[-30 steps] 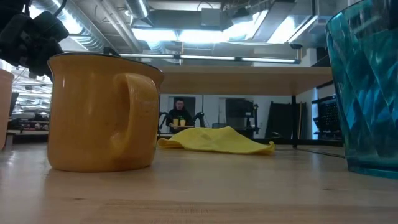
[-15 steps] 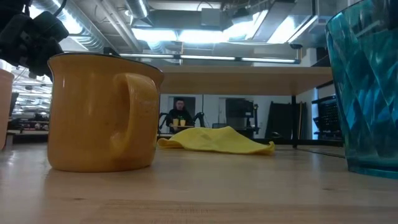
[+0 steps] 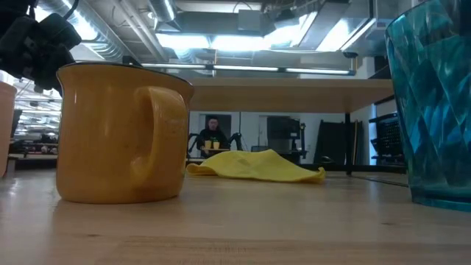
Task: Stack small to large cups/mugs on shelf
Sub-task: Put the blue cup on the shelf
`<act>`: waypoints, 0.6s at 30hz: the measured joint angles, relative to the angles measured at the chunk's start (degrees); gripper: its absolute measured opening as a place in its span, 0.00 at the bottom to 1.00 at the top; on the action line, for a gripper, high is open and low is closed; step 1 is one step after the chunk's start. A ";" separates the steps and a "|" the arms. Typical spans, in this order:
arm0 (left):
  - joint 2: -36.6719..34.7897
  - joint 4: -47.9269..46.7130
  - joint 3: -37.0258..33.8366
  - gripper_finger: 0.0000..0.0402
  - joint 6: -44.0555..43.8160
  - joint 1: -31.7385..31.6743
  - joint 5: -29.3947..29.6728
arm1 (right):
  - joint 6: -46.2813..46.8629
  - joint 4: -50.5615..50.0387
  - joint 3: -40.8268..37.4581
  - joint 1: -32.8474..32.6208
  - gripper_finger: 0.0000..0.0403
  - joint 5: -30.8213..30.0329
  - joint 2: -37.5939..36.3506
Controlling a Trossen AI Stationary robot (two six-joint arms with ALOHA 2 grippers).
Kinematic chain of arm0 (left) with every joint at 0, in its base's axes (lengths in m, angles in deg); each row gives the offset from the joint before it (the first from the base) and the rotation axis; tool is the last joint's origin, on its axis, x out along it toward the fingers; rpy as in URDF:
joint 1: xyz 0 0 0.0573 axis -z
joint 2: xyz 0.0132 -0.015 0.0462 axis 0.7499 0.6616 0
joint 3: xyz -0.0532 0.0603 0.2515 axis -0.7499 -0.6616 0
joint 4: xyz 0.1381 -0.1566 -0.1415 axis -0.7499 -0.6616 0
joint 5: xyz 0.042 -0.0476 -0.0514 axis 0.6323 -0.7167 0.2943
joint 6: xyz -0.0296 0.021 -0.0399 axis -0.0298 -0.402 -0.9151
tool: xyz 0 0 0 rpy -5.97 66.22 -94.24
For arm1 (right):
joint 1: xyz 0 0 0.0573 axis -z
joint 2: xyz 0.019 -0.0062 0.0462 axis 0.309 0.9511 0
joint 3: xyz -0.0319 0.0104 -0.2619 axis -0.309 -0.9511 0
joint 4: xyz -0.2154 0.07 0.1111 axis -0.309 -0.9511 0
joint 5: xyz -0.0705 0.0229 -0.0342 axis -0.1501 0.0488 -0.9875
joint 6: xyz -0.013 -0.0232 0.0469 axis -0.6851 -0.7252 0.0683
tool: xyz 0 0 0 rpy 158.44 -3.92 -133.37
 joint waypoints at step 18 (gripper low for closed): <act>0.01 0.15 -0.02 0.20 0.00 -0.01 0.02 | 11.16 -37.20 56.96 0.81 0.19 -0.34 44.10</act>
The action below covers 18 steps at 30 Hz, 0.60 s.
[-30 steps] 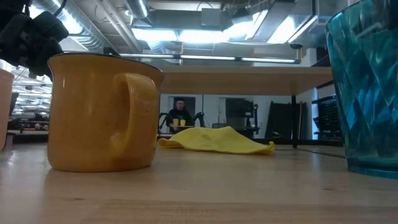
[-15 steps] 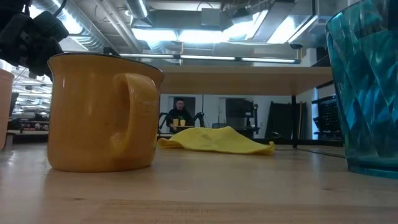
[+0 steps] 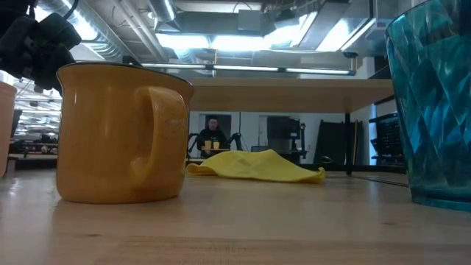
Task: Stack small to large cups/mugs on shelf
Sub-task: Put the blue cup on the shelf
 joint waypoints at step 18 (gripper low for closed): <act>0.00 0.02 0.00 0.20 0.00 0.01 0.00 | -6.42 14.05 15.90 0.41 0.19 -1.11 8.25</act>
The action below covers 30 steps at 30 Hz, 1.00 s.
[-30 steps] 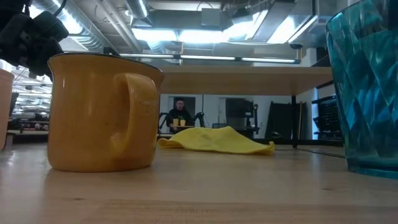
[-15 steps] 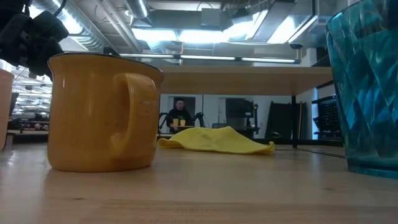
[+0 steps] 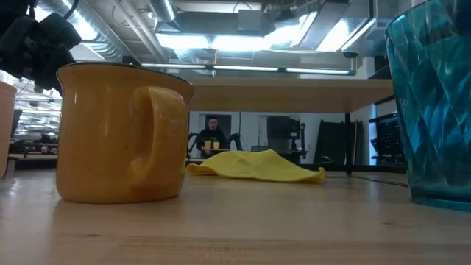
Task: Stack small to large cups/mugs on shelf
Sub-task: Put the blue cup on the shelf
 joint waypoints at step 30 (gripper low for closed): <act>-0.01 0.00 0.00 0.20 0.00 0.00 0.02 | 61.47 -84.00 0.14 -1.53 0.19 15.33 21.04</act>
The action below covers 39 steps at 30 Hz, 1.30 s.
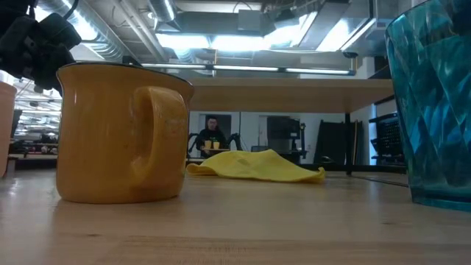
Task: Stack small to large cups/mugs on shelf
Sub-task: Put the blue cup on the shelf
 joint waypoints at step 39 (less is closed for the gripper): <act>0.00 -0.02 0.02 0.20 0.00 0.00 0.00 | 6.08 3.44 -0.70 0.85 0.45 -6.36 14.15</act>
